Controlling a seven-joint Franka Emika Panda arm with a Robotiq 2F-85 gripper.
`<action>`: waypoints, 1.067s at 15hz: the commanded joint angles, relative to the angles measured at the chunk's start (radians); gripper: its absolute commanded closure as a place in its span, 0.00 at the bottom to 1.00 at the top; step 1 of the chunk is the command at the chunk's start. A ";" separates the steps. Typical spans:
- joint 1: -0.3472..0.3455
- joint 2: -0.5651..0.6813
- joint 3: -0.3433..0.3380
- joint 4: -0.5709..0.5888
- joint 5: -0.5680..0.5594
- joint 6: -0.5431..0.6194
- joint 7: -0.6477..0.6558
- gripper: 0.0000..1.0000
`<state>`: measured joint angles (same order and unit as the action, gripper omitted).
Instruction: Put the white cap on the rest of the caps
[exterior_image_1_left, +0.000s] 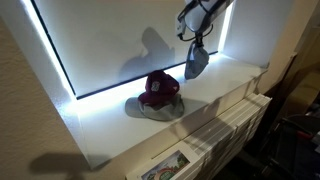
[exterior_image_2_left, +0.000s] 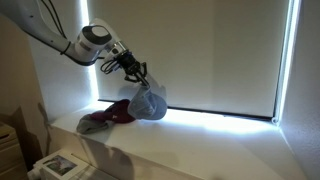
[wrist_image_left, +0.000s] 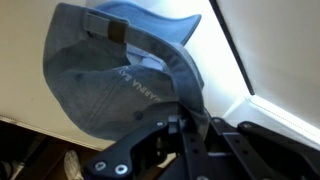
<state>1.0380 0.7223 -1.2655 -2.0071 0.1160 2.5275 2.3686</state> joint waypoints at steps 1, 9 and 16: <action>0.230 0.054 -0.077 -0.212 -0.175 0.129 0.134 0.98; 0.530 0.163 -0.153 -0.213 0.384 0.149 0.235 0.98; 0.569 0.272 -0.335 -0.102 0.760 0.111 0.232 0.98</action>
<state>1.6162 0.9333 -1.5427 -2.1476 0.7405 2.6545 2.6006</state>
